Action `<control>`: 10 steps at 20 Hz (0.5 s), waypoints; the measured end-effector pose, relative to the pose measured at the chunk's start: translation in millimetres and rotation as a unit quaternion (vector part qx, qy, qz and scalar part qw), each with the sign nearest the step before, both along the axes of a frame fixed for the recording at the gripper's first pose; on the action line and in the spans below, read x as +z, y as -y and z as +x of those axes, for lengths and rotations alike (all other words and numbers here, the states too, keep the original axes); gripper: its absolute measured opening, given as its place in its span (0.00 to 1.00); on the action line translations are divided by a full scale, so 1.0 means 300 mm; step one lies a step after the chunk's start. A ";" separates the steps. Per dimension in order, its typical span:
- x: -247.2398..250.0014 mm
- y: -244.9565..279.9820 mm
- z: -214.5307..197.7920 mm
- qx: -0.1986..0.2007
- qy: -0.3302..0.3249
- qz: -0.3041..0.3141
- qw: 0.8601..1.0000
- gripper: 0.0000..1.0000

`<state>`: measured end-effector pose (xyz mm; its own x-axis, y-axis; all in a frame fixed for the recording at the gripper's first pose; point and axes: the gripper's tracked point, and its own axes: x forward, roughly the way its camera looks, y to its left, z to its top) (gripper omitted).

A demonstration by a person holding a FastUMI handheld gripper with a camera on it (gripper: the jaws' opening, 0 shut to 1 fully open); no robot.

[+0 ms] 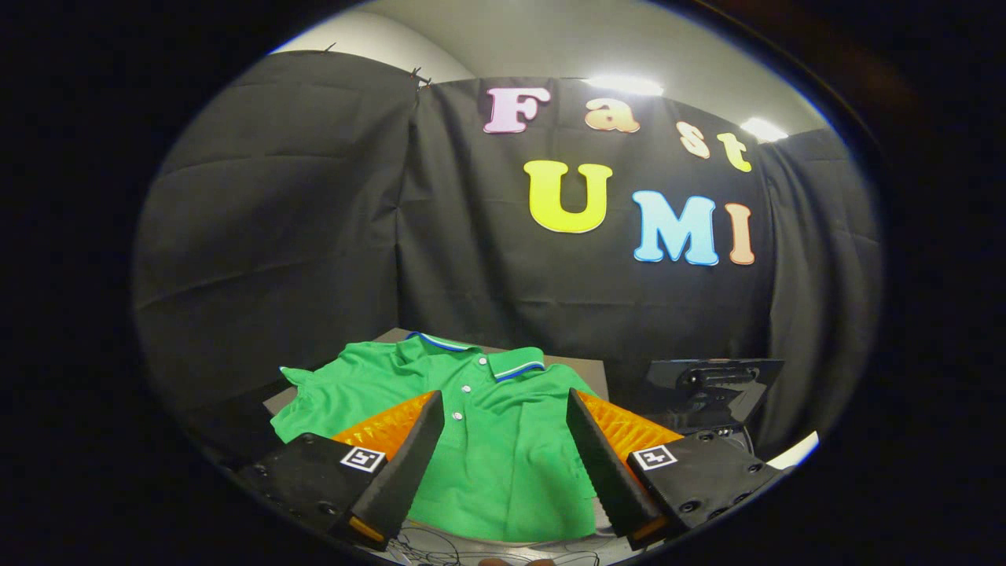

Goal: Put the clothes into the washing machine and then close the washing machine lid.

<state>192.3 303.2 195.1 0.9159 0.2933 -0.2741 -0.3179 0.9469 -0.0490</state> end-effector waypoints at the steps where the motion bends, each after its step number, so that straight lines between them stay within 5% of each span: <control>1: -0.010 -0.034 0.008 0.001 -0.012 -0.002 1.000 0.99; 10: -0.126 -0.197 0.107 -0.009 -0.054 -0.061 0.997 0.98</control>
<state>224.3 362.5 157.3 0.8842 0.2358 -0.4032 -0.3104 0.9417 -0.1298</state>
